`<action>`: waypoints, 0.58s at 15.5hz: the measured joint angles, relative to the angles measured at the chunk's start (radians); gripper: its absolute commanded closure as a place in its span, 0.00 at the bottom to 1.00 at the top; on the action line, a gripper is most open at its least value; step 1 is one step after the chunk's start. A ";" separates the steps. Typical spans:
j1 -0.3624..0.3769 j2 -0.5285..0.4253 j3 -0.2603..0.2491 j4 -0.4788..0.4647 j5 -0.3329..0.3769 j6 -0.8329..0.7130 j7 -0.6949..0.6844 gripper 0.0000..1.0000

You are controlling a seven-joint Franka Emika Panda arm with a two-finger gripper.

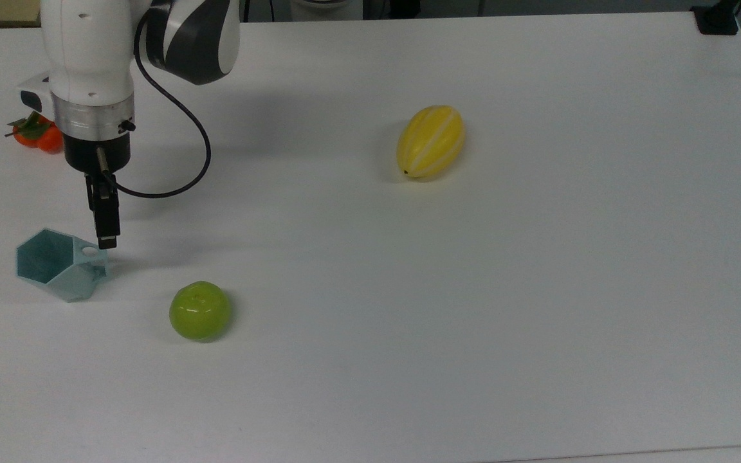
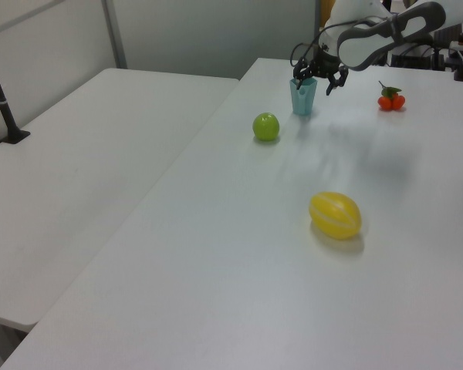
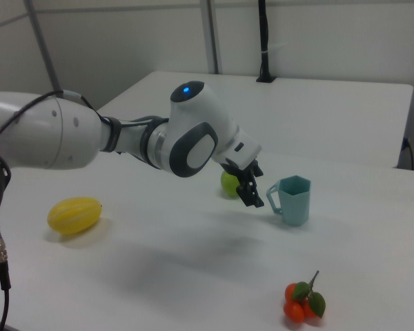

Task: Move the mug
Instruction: 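Move the gripper down toward the teal mug lying on its side, then close the gripper on the teal mug's rim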

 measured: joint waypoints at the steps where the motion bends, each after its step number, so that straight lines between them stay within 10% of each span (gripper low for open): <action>1: 0.000 0.008 0.000 0.000 -0.002 0.010 0.000 0.00; 9: -0.005 0.097 0.000 0.011 -0.006 0.134 0.000 0.00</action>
